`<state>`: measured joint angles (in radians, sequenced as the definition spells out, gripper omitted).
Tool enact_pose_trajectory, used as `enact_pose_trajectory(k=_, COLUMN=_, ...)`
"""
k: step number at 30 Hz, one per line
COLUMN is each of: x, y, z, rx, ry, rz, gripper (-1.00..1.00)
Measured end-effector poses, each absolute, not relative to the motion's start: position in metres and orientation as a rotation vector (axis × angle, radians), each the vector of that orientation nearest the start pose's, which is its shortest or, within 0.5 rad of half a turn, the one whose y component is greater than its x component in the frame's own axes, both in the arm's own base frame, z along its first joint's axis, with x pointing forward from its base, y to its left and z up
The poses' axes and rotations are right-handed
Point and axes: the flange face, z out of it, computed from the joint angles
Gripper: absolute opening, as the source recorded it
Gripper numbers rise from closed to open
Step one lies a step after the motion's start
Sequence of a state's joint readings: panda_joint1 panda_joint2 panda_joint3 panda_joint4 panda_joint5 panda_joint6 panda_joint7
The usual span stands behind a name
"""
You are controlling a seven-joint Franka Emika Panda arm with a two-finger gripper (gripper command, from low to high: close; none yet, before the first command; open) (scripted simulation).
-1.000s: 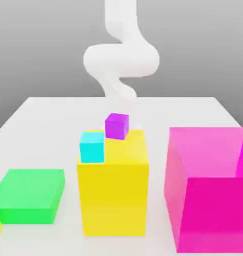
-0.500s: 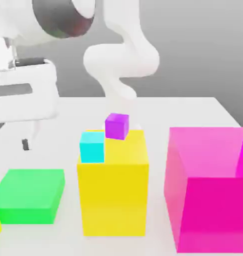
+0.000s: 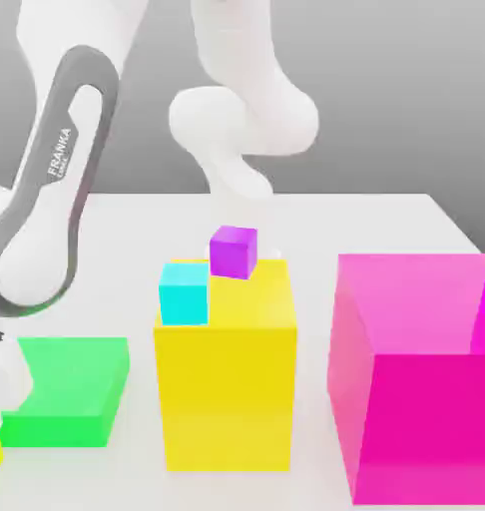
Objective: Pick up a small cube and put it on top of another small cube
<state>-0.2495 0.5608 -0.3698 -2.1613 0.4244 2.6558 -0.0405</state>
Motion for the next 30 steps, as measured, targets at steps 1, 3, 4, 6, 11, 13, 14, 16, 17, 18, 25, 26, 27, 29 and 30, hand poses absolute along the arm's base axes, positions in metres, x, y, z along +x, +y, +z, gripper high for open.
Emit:
enact_pose_trajectory(k=1, x=0.441, y=-0.338, z=0.139, rx=-2.824, ry=1.376, rz=-0.002, gripper=-1.0)
enact_pose_trajectory(k=3, x=0.441, y=-0.338, z=0.139, rx=-2.824, ry=1.376, rz=-0.001, gripper=-1.0)
enact_pose_trajectory(k=4, x=0.441, y=-0.338, z=0.139, rx=-2.824, ry=1.375, rz=0.0, gripper=-1.0)
enact_pose_trajectory(k=6, x=0.441, y=-0.338, z=0.139, rx=-2.823, ry=1.375, rz=0.002, gripper=-1.0)
enact_pose_trajectory(k=11, x=0.441, y=-0.338, z=0.18, rx=-2.825, ry=1.375, rz=0.0, gripper=-1.0)
enact_pose_trajectory(k=13, x=0.453, y=-0.323, z=0.194, rx=-2.848, ry=1.293, rz=0.007, gripper=-1.0)
enact_pose_trajectory(k=14, x=0.46, y=-0.309, z=0.201, rx=-2.842, ry=1.256, rz=0.013, gripper=-1.0)
enact_pose_trajectory(k=16, x=0.474, y=-0.277, z=0.216, rx=-2.823, ry=1.185, rz=0.025, gripper=-1.0)
enact_pose_trajectory(k=17, x=0.48, y=-0.26, z=0.225, rx=-2.813, ry=1.15, rz=0.031, gripper=-1.0)
enact_pose_trajectory(k=18, x=0.485, y=-0.243, z=0.235, rx=-2.805, ry=1.116, rz=0.038, gripper=-1.0)
enact_pose_trajectory(k=25, x=0.501, y=-0.117, z=0.315, rx=-2.824, ry=0.864, rz=0.071, gripper=-1.0)
enact_pose_trajectory(k=26, x=0.5, y=-0.1, z=0.327, rx=-2.835, ry=0.832, rz=0.072, gripper=-1.0)
enact_pose_trajectory(k=27, x=0.497, y=-0.082, z=0.339, rx=-2.849, ry=0.799, rz=0.072, gripper=-1.0)
enact_pose_trajectory(k=29, x=0.489, y=-0.052, z=0.362, rx=-2.882, ry=0.747, rz=0.068, gripper=-1.0)
enact_pose_trajectory(k=30, x=0.484, y=-0.041, z=0.374, rx=-2.898, ry=0.733, rz=0.064, gripper=-1.0)
